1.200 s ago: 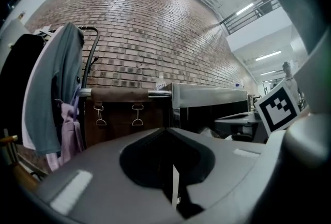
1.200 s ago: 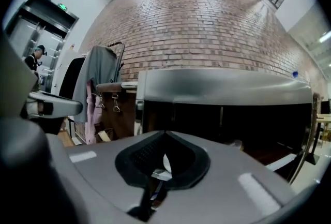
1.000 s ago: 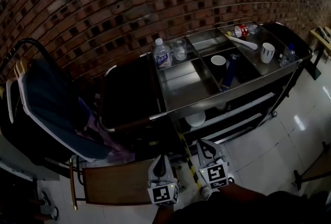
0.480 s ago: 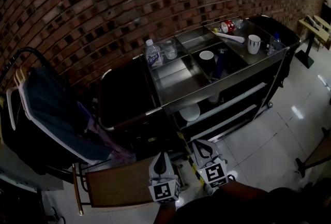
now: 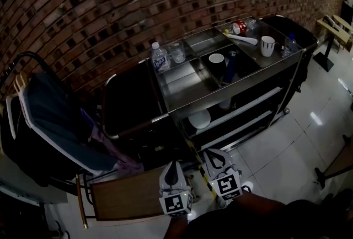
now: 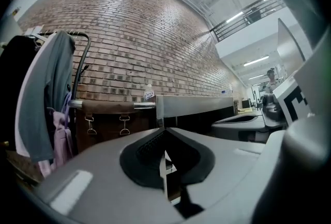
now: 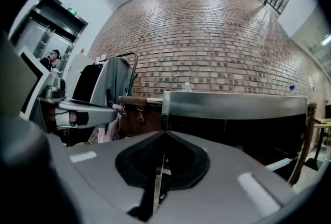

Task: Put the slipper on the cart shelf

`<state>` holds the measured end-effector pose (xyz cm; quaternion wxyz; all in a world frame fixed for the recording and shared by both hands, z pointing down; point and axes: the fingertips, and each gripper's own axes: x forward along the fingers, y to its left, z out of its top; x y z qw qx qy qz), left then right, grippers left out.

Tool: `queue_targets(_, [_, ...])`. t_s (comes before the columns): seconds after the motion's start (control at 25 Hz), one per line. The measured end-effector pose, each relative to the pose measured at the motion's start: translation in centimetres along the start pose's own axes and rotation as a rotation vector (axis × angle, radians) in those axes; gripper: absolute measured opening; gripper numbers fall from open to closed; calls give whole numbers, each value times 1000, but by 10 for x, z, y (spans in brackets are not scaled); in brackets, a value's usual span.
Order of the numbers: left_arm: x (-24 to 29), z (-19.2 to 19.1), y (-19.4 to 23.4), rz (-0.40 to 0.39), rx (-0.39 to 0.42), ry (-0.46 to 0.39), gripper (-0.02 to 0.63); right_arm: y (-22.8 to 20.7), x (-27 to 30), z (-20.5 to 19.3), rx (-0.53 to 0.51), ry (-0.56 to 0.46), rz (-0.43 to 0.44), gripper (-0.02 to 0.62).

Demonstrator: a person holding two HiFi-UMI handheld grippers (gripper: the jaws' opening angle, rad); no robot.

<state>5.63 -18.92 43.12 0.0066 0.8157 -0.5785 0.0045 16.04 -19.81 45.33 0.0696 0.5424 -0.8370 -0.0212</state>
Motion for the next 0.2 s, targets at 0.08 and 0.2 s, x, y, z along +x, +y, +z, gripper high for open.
queue_targets(0.08, [1, -1, -2, -2, 2, 1, 15, -1, -1, 4, -14, 2, 0, 2])
queue_targets(0.2, [2, -2, -3, -4, 6, 1, 15, -2, -2, 5, -23, 2, 2, 2])
